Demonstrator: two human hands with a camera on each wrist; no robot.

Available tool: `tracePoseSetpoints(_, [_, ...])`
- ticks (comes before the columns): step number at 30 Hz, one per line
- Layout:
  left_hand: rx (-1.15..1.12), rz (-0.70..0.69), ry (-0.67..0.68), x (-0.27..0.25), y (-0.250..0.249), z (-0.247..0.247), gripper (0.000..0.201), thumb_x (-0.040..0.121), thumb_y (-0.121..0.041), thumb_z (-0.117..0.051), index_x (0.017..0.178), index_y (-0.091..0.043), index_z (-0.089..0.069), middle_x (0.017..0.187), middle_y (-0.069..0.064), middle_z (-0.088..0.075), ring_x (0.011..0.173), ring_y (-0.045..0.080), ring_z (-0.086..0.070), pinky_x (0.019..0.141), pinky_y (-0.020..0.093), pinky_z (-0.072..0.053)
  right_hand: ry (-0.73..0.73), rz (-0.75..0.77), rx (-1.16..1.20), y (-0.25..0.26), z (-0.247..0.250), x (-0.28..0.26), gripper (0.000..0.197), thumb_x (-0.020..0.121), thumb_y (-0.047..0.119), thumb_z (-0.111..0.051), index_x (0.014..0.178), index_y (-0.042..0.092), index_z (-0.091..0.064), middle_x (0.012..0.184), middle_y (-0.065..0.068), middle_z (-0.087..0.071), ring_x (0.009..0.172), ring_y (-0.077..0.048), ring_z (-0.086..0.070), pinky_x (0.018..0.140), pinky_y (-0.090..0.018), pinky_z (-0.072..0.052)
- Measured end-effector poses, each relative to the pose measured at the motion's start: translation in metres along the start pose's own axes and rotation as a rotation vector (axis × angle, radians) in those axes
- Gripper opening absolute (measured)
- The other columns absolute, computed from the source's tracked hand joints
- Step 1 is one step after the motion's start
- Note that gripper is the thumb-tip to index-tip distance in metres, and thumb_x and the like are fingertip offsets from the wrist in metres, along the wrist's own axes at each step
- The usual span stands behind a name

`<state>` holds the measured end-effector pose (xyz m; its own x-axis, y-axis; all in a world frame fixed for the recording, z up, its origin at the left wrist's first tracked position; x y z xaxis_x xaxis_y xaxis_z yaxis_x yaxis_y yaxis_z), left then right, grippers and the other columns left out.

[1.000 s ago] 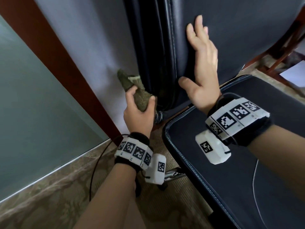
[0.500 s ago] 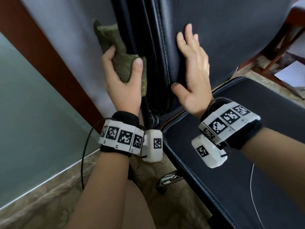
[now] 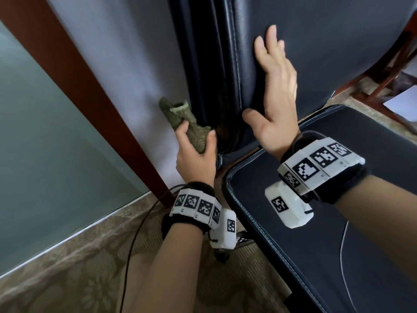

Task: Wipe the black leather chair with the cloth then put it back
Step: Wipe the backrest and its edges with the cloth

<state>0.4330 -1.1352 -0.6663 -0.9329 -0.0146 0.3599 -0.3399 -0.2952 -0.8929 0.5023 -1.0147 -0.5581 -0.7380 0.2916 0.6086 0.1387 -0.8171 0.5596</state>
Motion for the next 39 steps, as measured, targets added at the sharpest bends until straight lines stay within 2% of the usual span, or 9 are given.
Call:
tracePoseSetpoints(8, [0.19, 0.016, 0.181, -0.003, 0.017, 0.002, 0.05, 0.085, -0.036, -0.064, 0.126, -0.017, -0.044, 0.089, -0.01, -0.053, 0.09, 0.025, -0.063, 0.074, 0.031, -0.048, 0.011, 0.015, -0.023, -0.003, -0.001, -0.005, 0.092, 0.057, 0.005, -0.055, 0.142, -0.002, -0.022, 0.15, -0.029, -0.013, 0.139, -0.045, -0.009, 0.109, -0.063, -0.012])
tracePoseSetpoints(11, [0.113, 0.001, 0.164, -0.002, 0.014, 0.012, 0.047, 0.085, -0.028, -0.067, 0.126, -0.016, -0.048, 0.091, -0.016, -0.053, 0.087, 0.011, -0.06, 0.075, 0.017, -0.042, 0.013, 0.015, -0.02, -0.004, 0.002, -0.004, 0.093, 0.055, 0.006, -0.055, 0.142, -0.001, -0.022, 0.15, -0.028, -0.013, 0.139, -0.044, -0.01, 0.11, -0.059, -0.012])
tracePoseSetpoints(14, [-0.109, -0.064, -0.005, 0.008, -0.006, 0.029, 0.043, 0.083, -0.015, -0.068, 0.121, -0.016, -0.048, 0.096, -0.027, -0.048, 0.08, -0.01, -0.054, 0.071, -0.001, -0.037, 0.014, 0.02, -0.027, -0.006, 0.004, -0.005, 0.094, 0.055, 0.006, -0.054, 0.143, 0.002, -0.021, 0.151, -0.026, -0.013, 0.14, -0.042, -0.011, 0.111, -0.053, -0.013])
tracePoseSetpoints(17, [-0.311, -0.126, -0.084, 0.022, -0.031, 0.029, 0.044, 0.086, -0.009, -0.062, 0.123, -0.016, -0.04, 0.103, -0.023, -0.049, 0.089, -0.018, -0.055, 0.077, 0.003, -0.041, 0.019, 0.019, -0.028, -0.007, 0.005, -0.006, 0.094, 0.055, 0.007, -0.054, 0.143, 0.004, -0.022, 0.152, -0.024, -0.014, 0.14, -0.04, -0.011, 0.111, -0.052, -0.014])
tracePoseSetpoints(20, [-0.337, -0.177, -0.072, 0.031, -0.046, 0.014, 0.047, 0.087, -0.009, -0.061, 0.128, -0.013, -0.037, 0.105, -0.028, -0.046, 0.093, -0.02, -0.053, 0.081, 0.006, -0.041, 0.022, 0.02, -0.027, -0.007, 0.004, -0.005, 0.093, 0.056, 0.006, -0.056, 0.143, 0.004, -0.023, 0.152, -0.024, -0.015, 0.14, -0.04, -0.011, 0.112, -0.054, -0.014])
tracePoseSetpoints(25, [-0.257, -0.131, -0.033, 0.024, -0.023, 0.001, 0.047, 0.084, -0.018, -0.064, 0.122, -0.028, -0.038, 0.102, -0.029, -0.049, 0.089, -0.017, -0.054, 0.079, 0.01, -0.045, 0.035, 0.024, -0.023, -0.006, 0.002, -0.005, 0.091, 0.058, 0.007, -0.055, 0.143, 0.002, -0.024, 0.152, -0.025, -0.014, 0.14, -0.041, -0.01, 0.111, -0.057, -0.014])
tracePoseSetpoints(28, [-0.213, -0.065, 0.003, 0.016, -0.001, -0.003, 0.049, 0.083, -0.019, -0.066, 0.127, -0.018, -0.044, 0.096, -0.028, -0.051, 0.085, -0.015, -0.055, 0.076, 0.004, -0.042, 0.017, 0.026, -0.014, -0.005, 0.001, -0.004, 0.09, 0.058, 0.011, -0.053, 0.143, 0.001, -0.024, 0.151, -0.026, -0.014, 0.14, -0.042, -0.01, 0.11, -0.058, -0.014])
tracePoseSetpoints(31, [-0.163, -0.003, 0.057, 0.005, 0.019, -0.009, 0.052, 0.083, -0.021, -0.068, 0.129, -0.013, -0.044, 0.093, -0.019, -0.056, 0.082, -0.004, -0.056, 0.073, 0.004, -0.042, 0.003, 0.029, -0.022, -0.005, 0.002, -0.005, 0.088, 0.059, 0.01, -0.052, 0.142, -0.001, -0.024, 0.151, -0.027, -0.014, 0.14, -0.042, -0.01, 0.11, -0.06, -0.013])
tracePoseSetpoints(39, [-0.017, 0.132, 0.196, -0.008, 0.049, -0.016, 0.054, 0.083, -0.028, -0.069, 0.129, -0.018, -0.042, 0.094, -0.004, -0.06, 0.086, 0.015, -0.06, 0.074, 0.018, -0.044, 0.001, 0.005, -0.027, -0.004, 0.0, -0.003, 0.092, 0.058, 0.005, -0.054, 0.143, -0.001, -0.021, 0.152, -0.026, -0.011, 0.14, -0.042, -0.007, 0.111, -0.059, -0.009])
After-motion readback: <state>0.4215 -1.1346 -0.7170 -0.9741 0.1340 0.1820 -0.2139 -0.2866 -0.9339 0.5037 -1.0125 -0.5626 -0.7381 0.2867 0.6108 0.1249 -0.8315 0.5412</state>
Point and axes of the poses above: each hand's wrist, its own x-axis towards the middle knuckle, its own z-axis out of the back of the hand, y = z × x, the point moved 5 cm from there along x, towards the middle knuckle
